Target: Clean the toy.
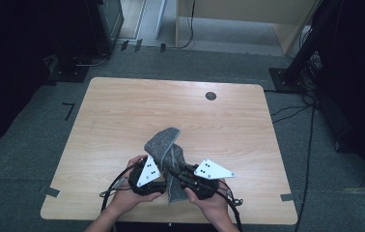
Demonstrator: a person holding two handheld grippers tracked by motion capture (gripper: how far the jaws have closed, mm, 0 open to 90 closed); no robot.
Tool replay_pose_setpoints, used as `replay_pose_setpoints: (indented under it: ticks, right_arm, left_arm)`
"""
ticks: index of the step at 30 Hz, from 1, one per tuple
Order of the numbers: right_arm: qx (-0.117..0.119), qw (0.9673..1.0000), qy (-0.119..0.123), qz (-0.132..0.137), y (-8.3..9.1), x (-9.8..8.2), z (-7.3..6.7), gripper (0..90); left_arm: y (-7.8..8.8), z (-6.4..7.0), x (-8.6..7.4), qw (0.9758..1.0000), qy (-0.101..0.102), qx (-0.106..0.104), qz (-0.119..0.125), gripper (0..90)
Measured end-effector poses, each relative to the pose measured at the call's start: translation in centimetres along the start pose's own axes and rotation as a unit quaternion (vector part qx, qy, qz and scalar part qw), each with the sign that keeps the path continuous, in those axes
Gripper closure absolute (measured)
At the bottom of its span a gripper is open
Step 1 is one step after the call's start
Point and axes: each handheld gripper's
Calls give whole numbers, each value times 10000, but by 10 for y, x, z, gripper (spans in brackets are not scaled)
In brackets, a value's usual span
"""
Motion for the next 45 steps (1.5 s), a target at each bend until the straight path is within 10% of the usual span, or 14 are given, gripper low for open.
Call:
replay_pose_setpoints:
  ticks: [5, 7, 12, 15, 21, 28, 31, 40, 45]
  right_arm:
    - [-1015, 9943, -312, 47, 24, 1, 34, 738]
    - [-902, 9946, -437, 258, 29, 3, 34, 738]
    - [80, 9998, 125, 145, 6, 10, -7, 735]
    - [-74, 9992, 381, -24, -1, 5, -12, 738]
    - [-937, 9953, -191, 155, 24, 7, 26, 744]
    - [88, 9972, -577, 461, 21, 9, 23, 738]
    - [323, 9929, -946, 641, 19, 3, 27, 739]
    - [372, 9913, -1262, 72, 12, -7, 43, 741]
    - [582, 9846, -1493, 699, 26, 3, 45, 742]
  left_arm:
    - [4, -7, 0, 9998, 137, -17, 166, 345]
    - [4, -10, -1, 9997, 194, 45, 158, 345]
    - [1, -2, 0, 9999, 60, -21, 116, 345]
    - [4, 0, 1, 9999, -12, 7, 168, 345]
    - [11, -16, -1, 9984, 377, -89, 415, 345]
    - [12, -13, 0, 9973, 384, -258, 563, 345]
    - [14, -13, 0, 9976, 284, -199, 594, 345]
    - [23, -19, 1, 9931, 446, -428, 992, 345]
    - [19, -18, -2, 9945, 410, -444, 854, 344]
Point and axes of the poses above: each handheld gripper's, and its own axes: y roughly backward along the jaws, x roughly out of its top, z roughly to its right, and after that the axes turned 8 degrees about x, right-handed
